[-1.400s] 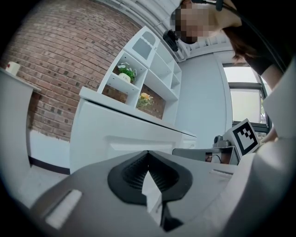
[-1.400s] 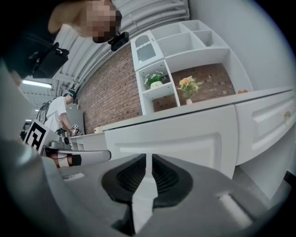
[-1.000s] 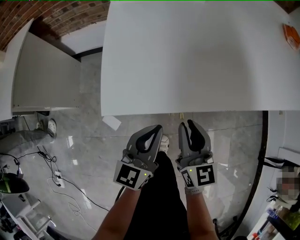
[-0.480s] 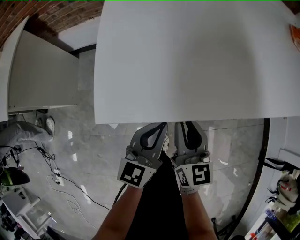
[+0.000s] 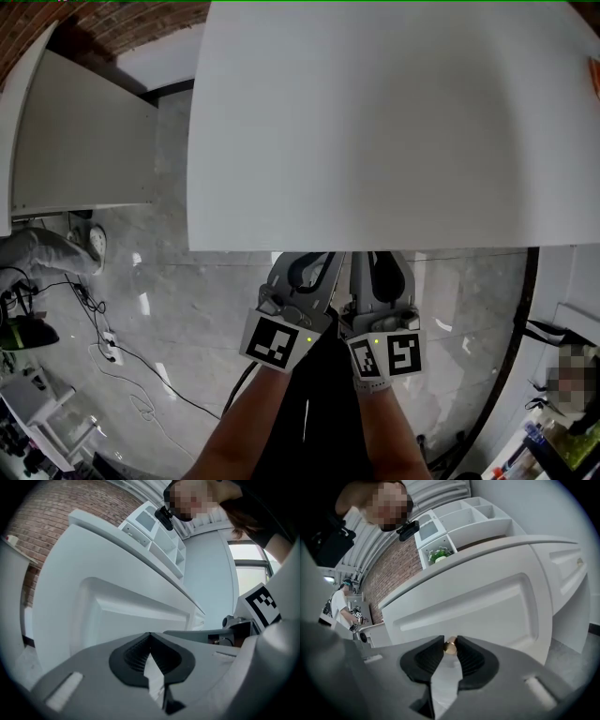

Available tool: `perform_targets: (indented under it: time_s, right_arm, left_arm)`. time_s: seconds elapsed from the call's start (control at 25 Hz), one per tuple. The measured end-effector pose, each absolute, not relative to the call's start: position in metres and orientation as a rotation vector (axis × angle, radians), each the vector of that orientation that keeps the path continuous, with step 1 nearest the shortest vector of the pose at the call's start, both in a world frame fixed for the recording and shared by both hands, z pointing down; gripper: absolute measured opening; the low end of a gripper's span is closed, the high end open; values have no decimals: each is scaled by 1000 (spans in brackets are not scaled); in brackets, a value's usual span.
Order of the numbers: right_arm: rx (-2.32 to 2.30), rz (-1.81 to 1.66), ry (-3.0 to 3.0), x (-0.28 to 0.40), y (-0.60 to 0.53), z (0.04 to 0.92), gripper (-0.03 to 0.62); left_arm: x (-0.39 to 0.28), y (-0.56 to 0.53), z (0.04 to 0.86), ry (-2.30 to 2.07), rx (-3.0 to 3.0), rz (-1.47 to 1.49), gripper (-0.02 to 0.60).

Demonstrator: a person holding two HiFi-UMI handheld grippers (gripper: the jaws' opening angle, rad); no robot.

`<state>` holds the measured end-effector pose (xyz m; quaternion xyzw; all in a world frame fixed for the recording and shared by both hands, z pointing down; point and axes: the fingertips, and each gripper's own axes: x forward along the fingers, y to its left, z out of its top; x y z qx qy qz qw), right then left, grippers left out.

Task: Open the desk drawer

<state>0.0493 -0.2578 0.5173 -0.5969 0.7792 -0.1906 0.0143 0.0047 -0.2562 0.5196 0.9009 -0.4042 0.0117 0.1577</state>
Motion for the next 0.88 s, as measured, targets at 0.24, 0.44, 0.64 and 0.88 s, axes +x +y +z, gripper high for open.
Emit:
perform_targets:
  time_s: [0.24,0.44,0.64,0.88]
  right_arm:
    - [-1878,-556,2462,46,-258,518,80]
    - [-1849,-565,2483,46,-258,518,78]
    - [-1821,-588,2494,46,-256,517,77]
    - [-1801,-595,2497,47,-250,518,77]
  left_arm:
    - [13,-257,520,-1118,2590,37,2]
    - [13,-258,521,-1134,2567,19,2]
    - [15,-256,521,-1130,2582,28,-5]
    - [17,-250,523,-1115,2582,28,-6]
